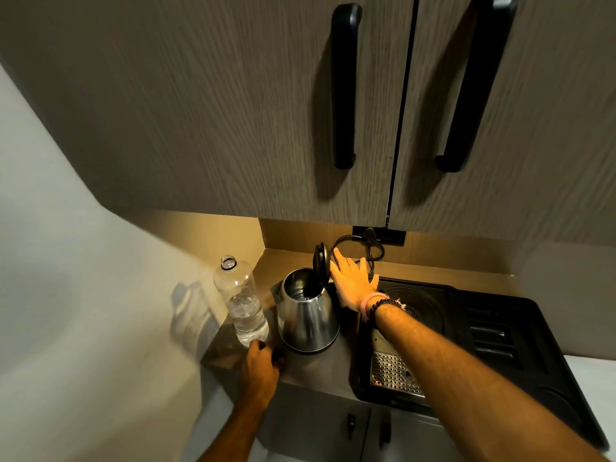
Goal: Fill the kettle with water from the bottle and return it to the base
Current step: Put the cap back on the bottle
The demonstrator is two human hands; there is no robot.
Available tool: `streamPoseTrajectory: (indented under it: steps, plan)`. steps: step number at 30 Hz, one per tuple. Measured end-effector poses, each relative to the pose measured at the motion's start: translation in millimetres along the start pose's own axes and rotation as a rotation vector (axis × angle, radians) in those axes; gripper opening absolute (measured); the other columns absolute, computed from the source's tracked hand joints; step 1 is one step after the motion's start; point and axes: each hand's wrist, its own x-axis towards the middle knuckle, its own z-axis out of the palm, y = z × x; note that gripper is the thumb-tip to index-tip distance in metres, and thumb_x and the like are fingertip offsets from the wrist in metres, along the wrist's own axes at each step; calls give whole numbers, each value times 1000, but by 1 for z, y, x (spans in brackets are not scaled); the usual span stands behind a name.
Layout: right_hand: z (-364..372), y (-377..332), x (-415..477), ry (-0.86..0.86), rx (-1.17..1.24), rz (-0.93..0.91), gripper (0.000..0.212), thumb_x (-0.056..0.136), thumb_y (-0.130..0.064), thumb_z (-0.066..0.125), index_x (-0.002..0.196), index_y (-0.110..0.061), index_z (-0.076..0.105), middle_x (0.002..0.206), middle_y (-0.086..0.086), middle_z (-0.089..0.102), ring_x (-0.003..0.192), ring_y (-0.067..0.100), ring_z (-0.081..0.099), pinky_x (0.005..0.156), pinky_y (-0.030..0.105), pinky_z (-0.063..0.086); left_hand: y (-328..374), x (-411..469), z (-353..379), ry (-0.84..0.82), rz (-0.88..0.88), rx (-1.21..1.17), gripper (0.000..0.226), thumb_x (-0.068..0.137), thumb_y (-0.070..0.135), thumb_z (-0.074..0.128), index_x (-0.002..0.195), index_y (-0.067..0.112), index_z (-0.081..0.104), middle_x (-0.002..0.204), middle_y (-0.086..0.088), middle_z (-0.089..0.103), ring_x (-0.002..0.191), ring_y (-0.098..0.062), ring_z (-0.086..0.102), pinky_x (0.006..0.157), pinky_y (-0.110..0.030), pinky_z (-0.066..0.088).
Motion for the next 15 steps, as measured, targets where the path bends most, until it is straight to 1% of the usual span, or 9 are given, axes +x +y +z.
streamPoseTrajectory:
  steps: [2,3,5,7,8,10,12,14,15]
  plan:
    - [0,-1,0,-5,12,-6,69,95,-62,28,152,-40,-4,165,3,1,148,42,-14,109,74,-6,-1,3,1,-15,-40,27,23,93,9,60,116,5,64,117,-16,62,96,-28,56,81,-34,41]
    - [0,-1,0,-9,7,-11,70,94,-64,28,152,-41,-4,166,1,-1,147,42,-14,109,75,-6,-2,5,3,-21,-17,46,20,94,6,57,112,2,65,115,-20,63,96,-30,56,82,-37,43]
    - [0,-1,-1,-7,-4,-12,72,93,-66,28,152,-39,-4,166,2,0,147,43,-14,109,75,-5,-3,6,3,-20,54,94,20,94,2,55,109,-2,66,115,-23,62,104,-38,57,87,-41,46]
    - [0,-2,-2,-1,9,-4,72,94,-65,27,153,-38,-5,165,5,4,147,44,-13,109,75,-4,5,0,-8,29,102,154,23,94,9,58,114,3,67,118,-17,63,108,-34,59,88,-36,46]
    - [0,-3,-2,4,18,0,72,93,-65,26,153,-37,-5,165,6,6,147,44,-12,108,75,-4,13,-3,-18,77,143,146,24,93,12,61,114,6,69,116,-14,64,105,-31,61,86,-34,48]
    - [-1,-3,-4,8,24,-3,73,93,-67,25,153,-38,-5,165,6,7,147,44,-12,108,75,-4,30,-8,-42,225,285,96,23,85,11,74,108,7,73,106,-12,69,91,-26,67,75,-26,50]
    - [-3,-4,-5,8,58,0,73,92,-69,21,152,-38,-5,165,4,7,148,43,-12,109,75,-5,44,-7,-63,481,461,74,26,76,9,83,101,6,76,97,-11,72,79,-22,69,67,-20,49]
    - [-3,-4,-6,9,90,15,73,91,-71,19,152,-38,-5,165,5,7,148,41,-13,110,74,-5,60,1,-90,658,603,38,25,80,13,80,103,3,75,98,-12,72,81,-19,68,70,-21,52]
    - [-4,-4,-6,10,98,18,74,91,-71,18,152,-38,-5,165,5,8,148,41,-13,110,74,-5,68,9,-105,724,622,6,24,82,14,78,104,3,75,99,-12,72,84,-18,67,73,-22,53]
